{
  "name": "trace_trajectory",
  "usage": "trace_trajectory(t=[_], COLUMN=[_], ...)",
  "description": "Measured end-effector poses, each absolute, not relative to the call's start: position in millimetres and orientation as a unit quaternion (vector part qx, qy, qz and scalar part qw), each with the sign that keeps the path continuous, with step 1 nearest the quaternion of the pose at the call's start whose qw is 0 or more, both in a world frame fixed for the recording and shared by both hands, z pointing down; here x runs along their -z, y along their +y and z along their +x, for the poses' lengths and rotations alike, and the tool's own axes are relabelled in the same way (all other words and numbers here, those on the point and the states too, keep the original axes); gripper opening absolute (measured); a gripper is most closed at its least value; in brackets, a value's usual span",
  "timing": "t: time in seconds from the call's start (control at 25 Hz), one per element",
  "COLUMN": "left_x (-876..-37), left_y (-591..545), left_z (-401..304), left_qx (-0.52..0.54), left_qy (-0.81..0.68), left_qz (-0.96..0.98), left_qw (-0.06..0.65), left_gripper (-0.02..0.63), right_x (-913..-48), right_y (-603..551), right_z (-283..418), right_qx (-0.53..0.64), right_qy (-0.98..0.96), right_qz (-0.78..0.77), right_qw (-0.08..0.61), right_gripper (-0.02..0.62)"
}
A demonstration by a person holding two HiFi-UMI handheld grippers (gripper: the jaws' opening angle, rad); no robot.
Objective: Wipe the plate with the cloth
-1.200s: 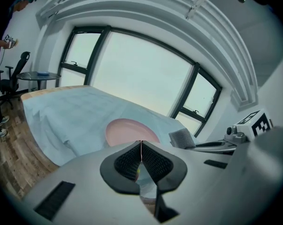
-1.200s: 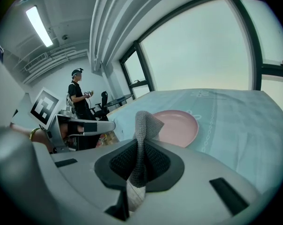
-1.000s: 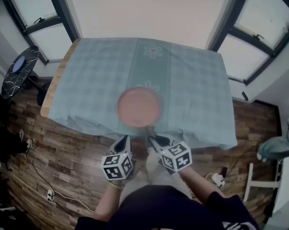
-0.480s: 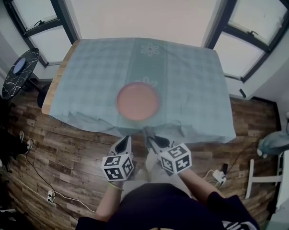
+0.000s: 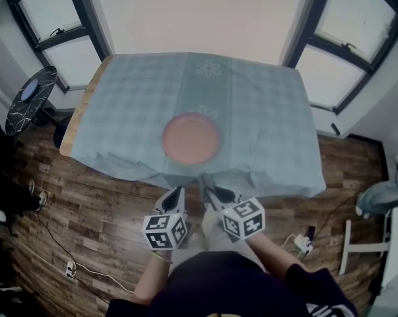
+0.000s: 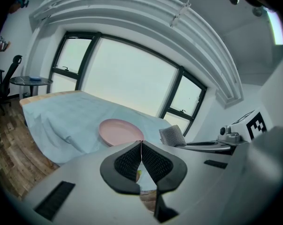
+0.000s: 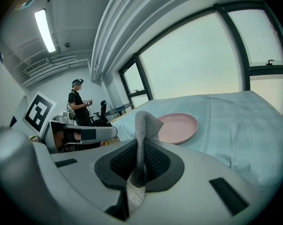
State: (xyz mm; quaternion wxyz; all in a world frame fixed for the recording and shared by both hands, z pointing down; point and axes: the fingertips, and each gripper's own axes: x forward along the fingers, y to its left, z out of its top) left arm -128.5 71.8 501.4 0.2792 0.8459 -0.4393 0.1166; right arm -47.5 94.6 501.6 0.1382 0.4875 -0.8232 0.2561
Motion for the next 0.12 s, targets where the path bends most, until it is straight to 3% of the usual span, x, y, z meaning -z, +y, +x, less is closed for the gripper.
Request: trace_trajectory(t=[0.12], left_x=[-497.6], left_y=[74.3], left_z=[-126.8], left_qx=[-0.118], left_qy=[-0.44], left_qz=[0.847], left_qw=[0.274], left_gripper=[0.017], right_x=[-498.2], right_y=[95.8], right_z=[-45.8], right_qx=[-0.256], right_qy=[-0.823], right_qz=[0.489], right_qw=[0.135], right_gripper=[0.034])
